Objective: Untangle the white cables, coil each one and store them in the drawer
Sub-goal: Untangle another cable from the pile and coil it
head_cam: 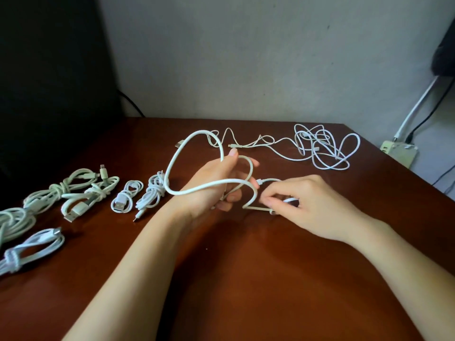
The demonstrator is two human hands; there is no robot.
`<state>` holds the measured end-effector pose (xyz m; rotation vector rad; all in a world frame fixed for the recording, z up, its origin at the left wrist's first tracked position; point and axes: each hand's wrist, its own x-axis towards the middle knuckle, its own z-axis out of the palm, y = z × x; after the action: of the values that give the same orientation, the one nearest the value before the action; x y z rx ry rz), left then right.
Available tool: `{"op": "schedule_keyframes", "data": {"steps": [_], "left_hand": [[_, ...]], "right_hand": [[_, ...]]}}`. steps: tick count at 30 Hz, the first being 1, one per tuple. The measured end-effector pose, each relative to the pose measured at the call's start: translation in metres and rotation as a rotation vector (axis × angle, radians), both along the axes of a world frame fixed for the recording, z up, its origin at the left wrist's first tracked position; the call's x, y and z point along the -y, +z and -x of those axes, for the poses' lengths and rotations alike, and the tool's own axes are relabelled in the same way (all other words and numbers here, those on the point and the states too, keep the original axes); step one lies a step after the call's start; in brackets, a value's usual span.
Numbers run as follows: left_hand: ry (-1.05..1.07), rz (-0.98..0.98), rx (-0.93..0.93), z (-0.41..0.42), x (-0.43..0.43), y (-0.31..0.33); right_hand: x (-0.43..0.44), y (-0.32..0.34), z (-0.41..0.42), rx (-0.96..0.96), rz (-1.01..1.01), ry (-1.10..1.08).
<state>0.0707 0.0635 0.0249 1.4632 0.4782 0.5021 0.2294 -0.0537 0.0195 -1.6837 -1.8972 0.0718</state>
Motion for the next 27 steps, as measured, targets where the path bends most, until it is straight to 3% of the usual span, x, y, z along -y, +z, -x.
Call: {"op": "schedule_keyframes", "data": {"steps": [6,12,15,18,20,23,27], "left_hand": [[0.018,-0.029,0.006,0.000,-0.002,-0.002],[0.028,0.026,-0.046,-0.004,0.001,0.000],[-0.022,0.083,-0.068,-0.005,-0.002,-0.003],[-0.112,0.164,-0.050,-0.007,-0.006,-0.006],[-0.135,0.203,-0.040,-0.007,-0.008,-0.006],[-0.132,0.271,-0.003,-0.007,-0.010,-0.003],[-0.061,0.348,0.048,-0.002,-0.011,0.001]], "right_hand": [[0.002,0.005,-0.003,0.192,-0.202,-0.086],[0.003,0.019,-0.008,-0.076,-0.601,-0.197],[0.000,0.016,-0.016,-0.123,-0.670,-0.323],[-0.004,0.008,-0.023,-0.045,-0.597,-0.368],[-0.005,0.003,-0.021,-0.078,-0.481,-0.282],[-0.001,0.008,-0.012,-0.269,-0.130,-0.078],[0.005,0.014,0.006,-0.311,0.227,0.155]]}}
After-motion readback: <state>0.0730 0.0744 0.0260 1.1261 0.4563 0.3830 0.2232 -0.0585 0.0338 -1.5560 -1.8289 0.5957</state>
